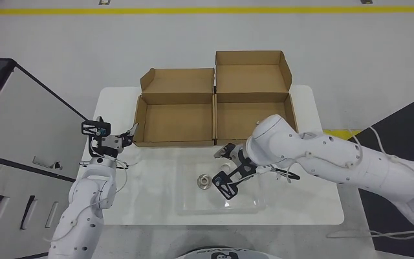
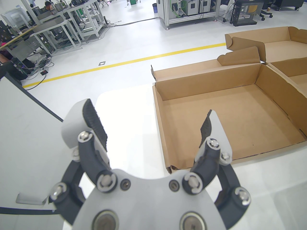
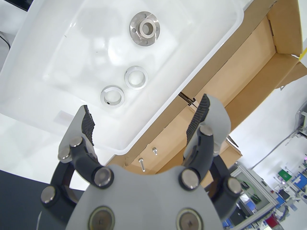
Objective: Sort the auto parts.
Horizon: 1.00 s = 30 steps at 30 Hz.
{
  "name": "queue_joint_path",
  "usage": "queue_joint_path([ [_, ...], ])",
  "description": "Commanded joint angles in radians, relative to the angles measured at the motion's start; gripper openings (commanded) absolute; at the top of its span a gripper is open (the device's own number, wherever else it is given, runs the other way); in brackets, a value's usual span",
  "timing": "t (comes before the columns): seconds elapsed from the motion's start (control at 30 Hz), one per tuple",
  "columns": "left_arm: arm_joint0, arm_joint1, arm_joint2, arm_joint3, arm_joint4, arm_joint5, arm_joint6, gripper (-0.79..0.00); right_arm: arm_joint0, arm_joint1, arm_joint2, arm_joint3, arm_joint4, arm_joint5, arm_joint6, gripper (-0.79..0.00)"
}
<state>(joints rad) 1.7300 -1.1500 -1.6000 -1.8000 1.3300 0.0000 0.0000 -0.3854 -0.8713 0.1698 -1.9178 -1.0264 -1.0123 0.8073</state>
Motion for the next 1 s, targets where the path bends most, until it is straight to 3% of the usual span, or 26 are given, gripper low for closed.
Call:
queue_joint_path([
  [0.0,0.0,0.0,0.0,0.0,0.0,0.0,0.0,0.0,-0.01,-0.003,0.0,0.0,-0.004,0.0,0.0,0.0],
  [0.1,0.0,0.0,0.0,0.0,0.0,0.0,0.0,0.0,-0.029,-0.008,0.0,0.004,-0.017,0.0,0.0,0.0],
  [0.13,0.0,0.0,0.0,0.0,0.0,0.0,0.0,0.0,-0.037,-0.01,0.0,0.007,-0.022,0.0,0.0,-0.043],
  [0.3,0.0,0.0,0.0,0.0,0.0,0.0,0.0,0.0,-0.062,-0.019,0.0,0.027,-0.036,0.0,0.001,-0.099],
  [0.6,0.0,0.0,0.0,0.0,0.0,0.0,0.0,0.0,-0.101,-0.027,0.0,0.057,-0.077,0.0,0.001,-0.074],
  [0.97,0.0,0.0,0.0,0.0,0.0,0.0,0.0,0.0,-0.165,-0.028,0.0,0.069,-0.253,0.0,0.001,-0.015],
])
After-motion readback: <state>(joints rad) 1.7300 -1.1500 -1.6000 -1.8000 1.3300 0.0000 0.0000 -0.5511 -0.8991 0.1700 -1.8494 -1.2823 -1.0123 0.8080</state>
